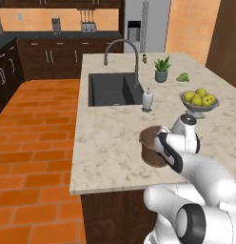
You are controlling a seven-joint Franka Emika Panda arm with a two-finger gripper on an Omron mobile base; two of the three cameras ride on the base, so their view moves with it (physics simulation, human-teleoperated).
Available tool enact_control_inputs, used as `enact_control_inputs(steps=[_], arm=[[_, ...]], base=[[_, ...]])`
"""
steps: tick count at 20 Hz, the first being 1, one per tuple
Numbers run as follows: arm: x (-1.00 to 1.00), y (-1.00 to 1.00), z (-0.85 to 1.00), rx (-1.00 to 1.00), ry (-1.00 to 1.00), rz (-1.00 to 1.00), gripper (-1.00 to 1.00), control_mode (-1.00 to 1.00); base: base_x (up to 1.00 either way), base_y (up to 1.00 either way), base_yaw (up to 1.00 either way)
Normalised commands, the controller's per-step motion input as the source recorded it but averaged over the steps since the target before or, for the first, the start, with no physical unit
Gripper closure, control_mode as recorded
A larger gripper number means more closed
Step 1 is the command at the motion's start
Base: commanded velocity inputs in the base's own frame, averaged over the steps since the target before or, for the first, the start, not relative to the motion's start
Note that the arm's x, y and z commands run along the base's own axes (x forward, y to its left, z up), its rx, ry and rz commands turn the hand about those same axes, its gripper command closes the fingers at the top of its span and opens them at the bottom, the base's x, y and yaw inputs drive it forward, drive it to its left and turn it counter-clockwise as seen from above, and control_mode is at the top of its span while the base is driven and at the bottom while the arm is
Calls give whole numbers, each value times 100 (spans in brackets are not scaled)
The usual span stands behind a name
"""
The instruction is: Open the cabinet, pick up the bread from the cabinet and place it in the basket. Then move the basket to the dining counter.
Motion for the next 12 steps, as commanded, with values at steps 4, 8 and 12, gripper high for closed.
enact_control_inputs(steps=[4, 8, 12], arm=[[14, 0, -29, 0, 0, 0, -100, -100], [0, 2, 41, 0, -9, 0, -100, -100], [-12, 0, 72, 0, -16, 3, -100, -100]], base=[[0, 0, 0], [0, 0, 0], [0, 0, 0]])
